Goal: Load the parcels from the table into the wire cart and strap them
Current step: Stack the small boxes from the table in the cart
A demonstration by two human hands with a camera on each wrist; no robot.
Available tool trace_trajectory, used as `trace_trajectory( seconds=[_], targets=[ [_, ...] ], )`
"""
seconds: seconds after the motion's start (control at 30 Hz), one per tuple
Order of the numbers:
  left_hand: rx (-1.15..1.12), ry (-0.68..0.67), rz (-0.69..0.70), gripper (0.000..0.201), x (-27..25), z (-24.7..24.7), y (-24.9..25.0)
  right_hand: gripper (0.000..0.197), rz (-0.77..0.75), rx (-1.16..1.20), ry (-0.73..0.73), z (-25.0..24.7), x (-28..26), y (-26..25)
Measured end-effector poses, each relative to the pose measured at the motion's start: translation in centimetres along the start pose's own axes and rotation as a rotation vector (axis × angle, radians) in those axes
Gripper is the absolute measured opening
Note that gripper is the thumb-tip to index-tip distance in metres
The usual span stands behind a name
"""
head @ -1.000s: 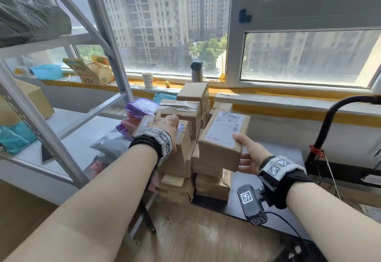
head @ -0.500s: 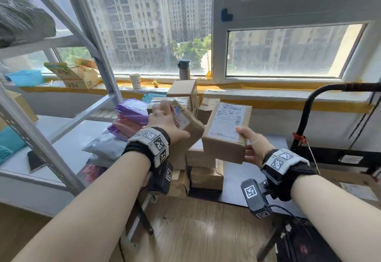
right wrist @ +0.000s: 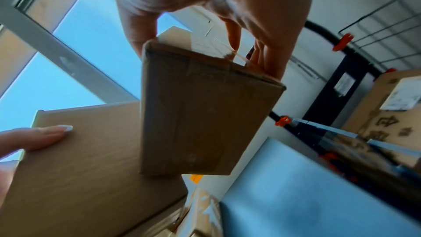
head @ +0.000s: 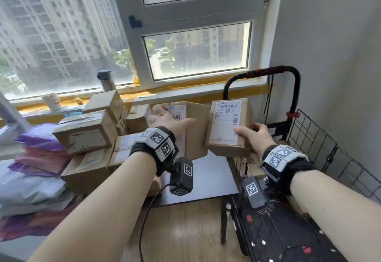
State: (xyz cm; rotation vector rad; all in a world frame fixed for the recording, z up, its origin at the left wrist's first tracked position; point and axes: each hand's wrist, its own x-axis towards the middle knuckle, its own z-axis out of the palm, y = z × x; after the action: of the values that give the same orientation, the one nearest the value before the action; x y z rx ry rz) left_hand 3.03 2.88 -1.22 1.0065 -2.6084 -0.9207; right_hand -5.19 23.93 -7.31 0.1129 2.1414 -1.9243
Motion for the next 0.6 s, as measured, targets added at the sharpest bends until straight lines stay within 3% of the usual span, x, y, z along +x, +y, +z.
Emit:
trace_trajectory(
  seconds=[0.13,0.37,0.43,0.53,0.6],
  targets=[
    [-0.147,-0.082,0.021,0.075,-1.5,7.2,6.4,0.087,0.026,0.003,0.020,-9.0,3.0,0.7],
    [-0.178,-0.162,0.001,0.074,-4.6,19.3,16.9,0.085,0.091,-0.081,-0.002,-24.1,8.0,2.4],
    [-0.169,-0.188,-0.025,0.075,-5.1,22.0,18.7,0.090,0.122,-0.089,-0.017,-26.7,9.4,3.1],
    [-0.146,-0.220,-0.090,0.076,-5.5,25.5,20.1,0.113,0.186,-0.134,-0.037,-29.0,11.8,5.0],
    [-0.113,-0.227,-0.123,0.075,-5.4,27.4,20.5,0.108,0.231,-0.131,-0.079,-29.8,13.5,6.3]
  ],
)
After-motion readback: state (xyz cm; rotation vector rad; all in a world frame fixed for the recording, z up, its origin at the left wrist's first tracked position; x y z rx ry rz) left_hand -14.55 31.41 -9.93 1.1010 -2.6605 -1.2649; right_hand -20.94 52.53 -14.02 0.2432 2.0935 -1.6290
